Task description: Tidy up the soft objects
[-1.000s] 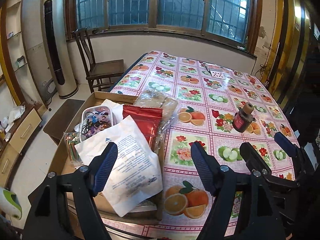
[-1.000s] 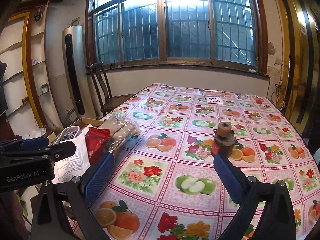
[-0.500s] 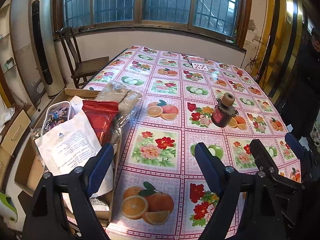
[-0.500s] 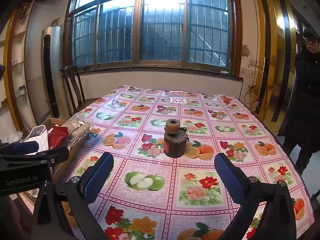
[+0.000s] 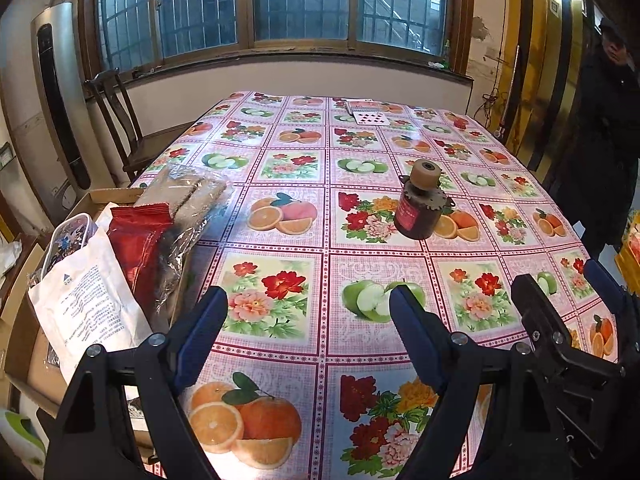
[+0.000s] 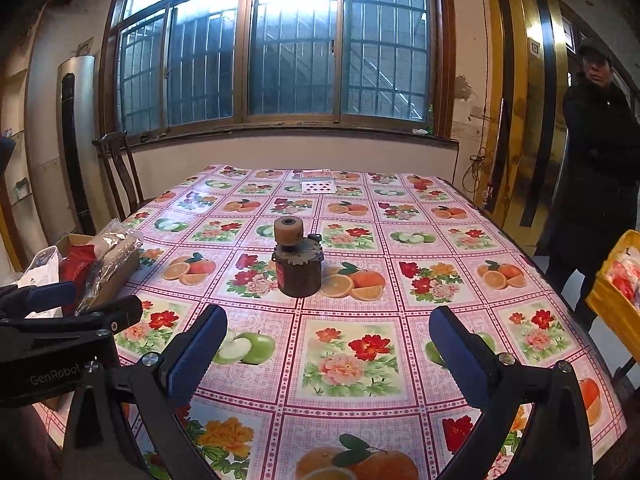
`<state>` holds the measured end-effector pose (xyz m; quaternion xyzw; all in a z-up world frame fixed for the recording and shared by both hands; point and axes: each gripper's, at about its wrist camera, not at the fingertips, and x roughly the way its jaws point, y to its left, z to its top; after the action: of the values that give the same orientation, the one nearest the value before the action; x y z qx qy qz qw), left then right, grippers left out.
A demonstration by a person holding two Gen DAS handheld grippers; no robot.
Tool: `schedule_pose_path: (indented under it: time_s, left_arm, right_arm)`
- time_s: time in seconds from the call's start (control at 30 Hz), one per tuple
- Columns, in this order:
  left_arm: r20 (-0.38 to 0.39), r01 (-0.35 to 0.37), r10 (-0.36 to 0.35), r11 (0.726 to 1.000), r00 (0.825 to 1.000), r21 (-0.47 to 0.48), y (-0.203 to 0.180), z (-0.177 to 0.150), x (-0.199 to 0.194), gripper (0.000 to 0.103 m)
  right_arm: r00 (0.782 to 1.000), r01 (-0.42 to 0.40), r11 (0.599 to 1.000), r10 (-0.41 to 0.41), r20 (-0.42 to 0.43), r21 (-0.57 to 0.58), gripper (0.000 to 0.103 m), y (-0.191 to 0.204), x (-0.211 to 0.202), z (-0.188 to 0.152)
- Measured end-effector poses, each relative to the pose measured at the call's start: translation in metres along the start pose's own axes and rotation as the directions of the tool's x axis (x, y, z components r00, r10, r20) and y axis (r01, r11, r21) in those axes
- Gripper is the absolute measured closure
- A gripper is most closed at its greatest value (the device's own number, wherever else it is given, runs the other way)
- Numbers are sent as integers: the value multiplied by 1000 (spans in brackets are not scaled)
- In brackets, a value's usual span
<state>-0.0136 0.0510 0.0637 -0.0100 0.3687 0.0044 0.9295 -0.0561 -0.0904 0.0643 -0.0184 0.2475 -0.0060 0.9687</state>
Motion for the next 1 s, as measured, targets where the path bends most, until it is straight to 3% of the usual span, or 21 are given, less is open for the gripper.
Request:
schedule_pose_path:
  time_s: [0.23,1.0]
  left_arm:
    - [43,-24,24,1000,999,2,-3,0,4,19]
    - [33,-16,16,1000,999,4,-5,0,13,19]
  right_arm:
    - [1000,19,1000,-19,-6,-6,1,0,5,-1]
    - [999,21,1000,-21,-28,8,1,-3,15,-5]
